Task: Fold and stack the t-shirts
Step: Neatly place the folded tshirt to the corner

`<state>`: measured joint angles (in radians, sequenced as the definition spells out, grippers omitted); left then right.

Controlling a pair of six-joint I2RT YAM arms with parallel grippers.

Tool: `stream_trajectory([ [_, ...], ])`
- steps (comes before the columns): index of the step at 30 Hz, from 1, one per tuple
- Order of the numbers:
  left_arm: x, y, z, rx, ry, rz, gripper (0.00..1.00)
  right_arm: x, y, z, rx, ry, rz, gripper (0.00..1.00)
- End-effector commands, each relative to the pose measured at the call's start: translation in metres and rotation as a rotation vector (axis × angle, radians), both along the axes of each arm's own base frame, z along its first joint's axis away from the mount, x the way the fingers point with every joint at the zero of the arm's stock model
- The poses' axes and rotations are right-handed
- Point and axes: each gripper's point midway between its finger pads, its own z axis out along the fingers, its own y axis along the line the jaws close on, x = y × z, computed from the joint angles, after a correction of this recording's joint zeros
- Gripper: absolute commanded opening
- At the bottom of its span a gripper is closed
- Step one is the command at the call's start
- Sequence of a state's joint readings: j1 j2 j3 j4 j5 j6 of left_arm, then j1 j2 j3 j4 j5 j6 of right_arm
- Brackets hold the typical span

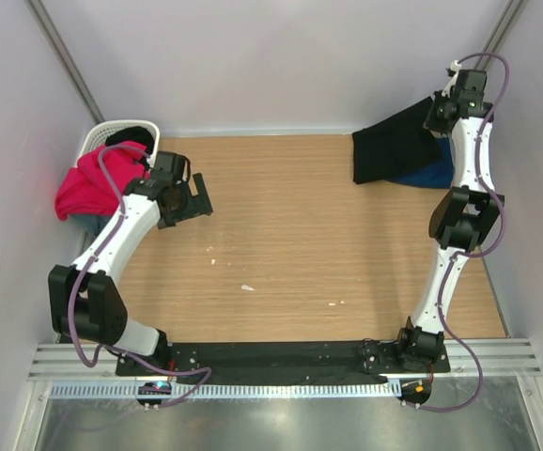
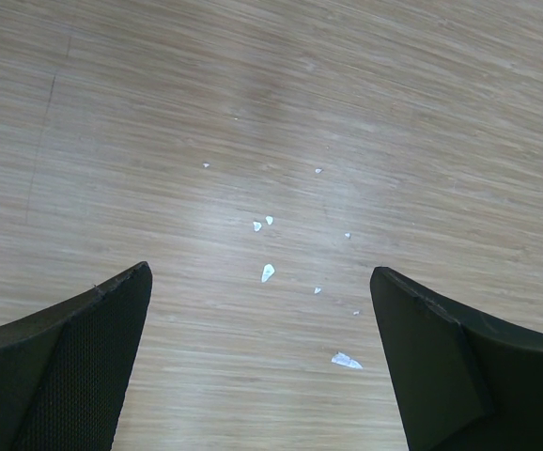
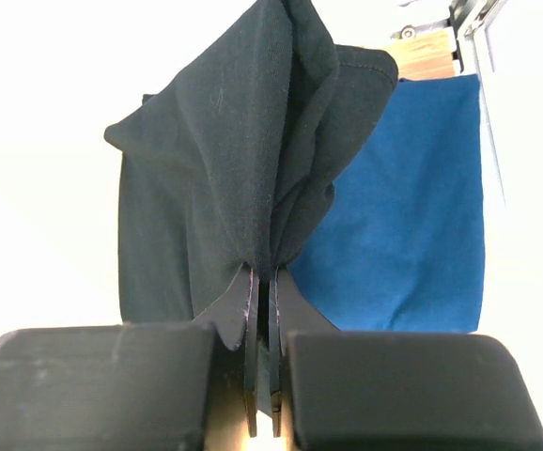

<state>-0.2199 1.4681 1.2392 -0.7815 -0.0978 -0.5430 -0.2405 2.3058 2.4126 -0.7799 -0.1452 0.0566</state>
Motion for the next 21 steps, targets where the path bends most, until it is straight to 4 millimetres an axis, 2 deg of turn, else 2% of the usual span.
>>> stream_trajectory([
  [1, -0.001, 0.005, 0.013, -0.003, -0.045, 0.022, 1.00, -0.004, -0.005, 0.101, -0.058, -0.227, -0.001, 0.01],
  [8, -0.002, 0.003, 0.014, -0.016, -0.057, 0.023, 1.00, -0.006, -0.015, 0.108, -0.081, -0.241, -0.024, 0.01],
  [13, -0.004, 0.004, 0.013, -0.017, -0.058, 0.030, 1.00, -0.005, -0.021, 0.095, -0.088, -0.211, -0.038, 0.01],
  [18, -0.004, 0.003, 0.011, -0.019, -0.053, 0.030, 1.00, -0.003, -0.031, 0.090, -0.110, -0.206, -0.046, 0.01],
  [21, -0.003, 0.004, 0.012, -0.018, -0.056, 0.034, 1.00, -0.001, -0.036, 0.079, -0.117, -0.186, -0.048, 0.01],
])
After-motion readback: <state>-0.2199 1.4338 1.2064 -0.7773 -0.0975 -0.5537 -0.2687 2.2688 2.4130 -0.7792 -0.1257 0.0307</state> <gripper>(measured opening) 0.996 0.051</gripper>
